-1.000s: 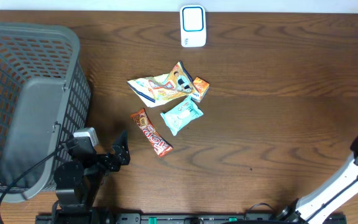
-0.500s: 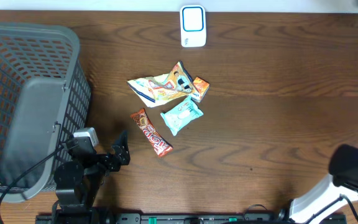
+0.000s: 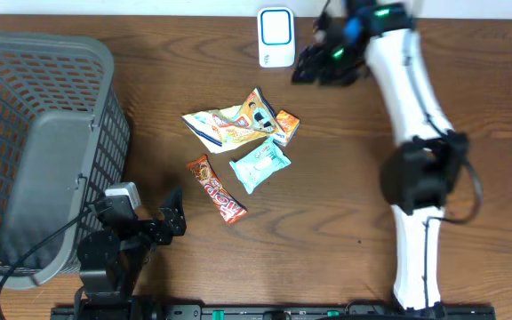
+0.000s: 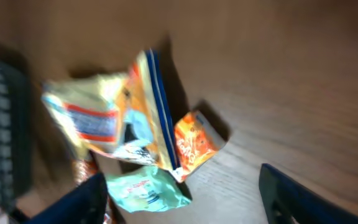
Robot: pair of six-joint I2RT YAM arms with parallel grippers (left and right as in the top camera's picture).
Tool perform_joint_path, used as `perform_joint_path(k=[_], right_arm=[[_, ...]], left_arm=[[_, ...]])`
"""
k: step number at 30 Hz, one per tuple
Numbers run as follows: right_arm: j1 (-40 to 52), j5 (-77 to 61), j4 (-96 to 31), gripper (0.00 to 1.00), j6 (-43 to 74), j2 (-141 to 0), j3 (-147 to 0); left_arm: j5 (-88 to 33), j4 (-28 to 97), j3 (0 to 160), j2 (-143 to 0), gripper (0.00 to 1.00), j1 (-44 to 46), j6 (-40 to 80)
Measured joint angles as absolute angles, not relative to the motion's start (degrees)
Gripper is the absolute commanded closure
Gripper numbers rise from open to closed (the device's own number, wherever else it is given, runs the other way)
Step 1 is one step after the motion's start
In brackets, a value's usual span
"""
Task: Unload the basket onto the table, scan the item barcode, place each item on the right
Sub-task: 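Move the right gripper back to the orange tissue pack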
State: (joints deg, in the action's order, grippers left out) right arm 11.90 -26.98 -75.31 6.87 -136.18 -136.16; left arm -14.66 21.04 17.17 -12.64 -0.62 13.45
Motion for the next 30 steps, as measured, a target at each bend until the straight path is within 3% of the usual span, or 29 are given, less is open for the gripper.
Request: perform_joint_path(k=[6, 21, 23, 27, 29, 30], right_arm=[[14.5, -26.2, -78.5, 0.44, 12.1, -145.1, -135.5], [16.1, -23.1, -74.0, 0.46, 24.1, -145.4, -131.7], [17.0, -23.0, -72.9, 0.51, 25.1, -145.4, -130.1], [18.4, -23.0, -70.4, 0.78, 26.9, -145.4, -126.7], [18.6, -23.9, -69.2, 0.99, 27.5, -145.1, -125.4], [18.6, -24.2, -68.7, 0.99, 27.9, -144.6, -124.6]], left_arm=[[-14.7, 21.0, 17.2, -12.6, 0.02, -0.6, 13.5], [-14.7, 21.0, 17.2, -12.6, 0.02, -0.6, 13.5], [-14.7, 21.0, 17.2, -12.6, 0.02, -0.6, 13.5], [-14.7, 21.0, 17.2, -12.6, 0.02, -0.6, 13.5], [-14.7, 21.0, 17.2, -12.6, 0.02, -0.6, 13.5], [-14.7, 21.0, 17.2, -12.6, 0.02, -0.6, 13.5]])
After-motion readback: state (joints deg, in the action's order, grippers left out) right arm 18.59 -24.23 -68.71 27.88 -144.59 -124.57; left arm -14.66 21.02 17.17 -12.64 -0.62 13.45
